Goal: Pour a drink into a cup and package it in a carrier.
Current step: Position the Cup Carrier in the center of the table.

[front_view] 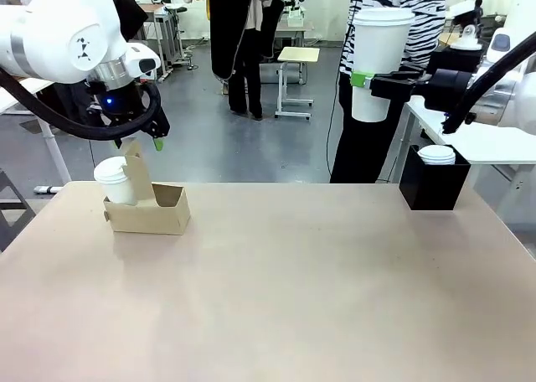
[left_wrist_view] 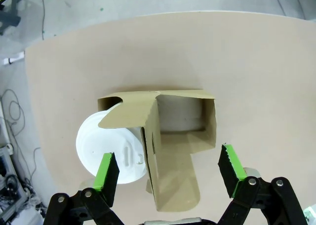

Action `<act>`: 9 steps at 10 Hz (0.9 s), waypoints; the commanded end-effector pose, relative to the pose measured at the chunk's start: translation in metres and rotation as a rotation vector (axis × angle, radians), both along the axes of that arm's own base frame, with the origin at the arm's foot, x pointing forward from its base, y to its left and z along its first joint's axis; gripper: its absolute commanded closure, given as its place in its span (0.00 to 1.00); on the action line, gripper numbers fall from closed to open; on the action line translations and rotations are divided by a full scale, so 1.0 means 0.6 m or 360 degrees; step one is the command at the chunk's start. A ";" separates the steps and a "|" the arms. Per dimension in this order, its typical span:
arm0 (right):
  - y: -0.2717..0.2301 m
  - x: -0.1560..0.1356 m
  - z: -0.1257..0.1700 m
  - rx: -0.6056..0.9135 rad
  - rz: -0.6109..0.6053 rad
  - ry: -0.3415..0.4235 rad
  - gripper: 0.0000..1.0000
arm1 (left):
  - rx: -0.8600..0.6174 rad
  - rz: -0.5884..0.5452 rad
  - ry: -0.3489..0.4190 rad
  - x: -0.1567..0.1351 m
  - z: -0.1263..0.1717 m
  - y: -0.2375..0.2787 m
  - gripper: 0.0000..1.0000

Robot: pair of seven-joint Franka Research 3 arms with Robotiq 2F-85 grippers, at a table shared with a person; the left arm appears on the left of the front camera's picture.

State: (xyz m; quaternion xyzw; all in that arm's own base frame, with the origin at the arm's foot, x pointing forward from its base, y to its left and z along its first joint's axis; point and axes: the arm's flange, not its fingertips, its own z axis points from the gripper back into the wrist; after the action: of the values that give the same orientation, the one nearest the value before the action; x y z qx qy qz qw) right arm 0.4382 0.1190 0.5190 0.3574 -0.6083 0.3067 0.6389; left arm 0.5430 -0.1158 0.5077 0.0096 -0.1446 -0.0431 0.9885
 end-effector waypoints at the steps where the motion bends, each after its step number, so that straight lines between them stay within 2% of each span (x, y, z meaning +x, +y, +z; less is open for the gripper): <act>1: 0.002 -0.002 0.006 0.0010 -0.0003 -0.0003 0.20 | 0.0047 0.0096 -0.0006 0.003 -0.001 0.005 0.00; 2: 0.002 -0.002 0.006 0.0010 -0.0003 -0.0003 0.20 | 0.0031 0.0132 0.0020 0.005 -0.002 0.007 0.00; 3: 0.002 -0.002 0.006 0.0010 -0.0003 -0.0003 0.20 | 0.0065 0.0190 0.0020 0.005 -0.003 0.008 0.60; 4: 0.002 -0.002 0.006 0.0010 -0.0003 -0.0003 0.20 | 0.0081 0.0242 0.0001 0.002 -0.002 0.009 0.60; 5: 0.002 -0.002 0.006 0.0010 -0.0003 -0.0003 0.20 | 0.0082 0.0253 0.0009 0.003 -0.001 0.012 1.00; 6: 0.002 -0.002 0.006 0.0010 -0.0003 -0.0003 0.20 | 0.0081 0.0263 0.0012 0.006 -0.003 0.015 0.62; 7: 0.002 -0.002 0.006 0.0010 -0.0003 -0.0003 0.20 | 0.0088 0.0273 0.0014 0.006 -0.005 0.015 1.00; 9: 0.002 -0.002 0.006 0.0010 -0.0003 -0.0003 0.20 | 0.0080 0.0258 0.0017 0.005 -0.005 0.011 1.00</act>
State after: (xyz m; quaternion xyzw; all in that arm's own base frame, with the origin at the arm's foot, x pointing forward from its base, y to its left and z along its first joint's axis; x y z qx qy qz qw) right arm 0.4382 0.1190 0.5190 0.3574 -0.6083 0.3067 0.6389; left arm 0.5435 -0.1068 0.5019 0.0337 -0.1368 0.0256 0.9897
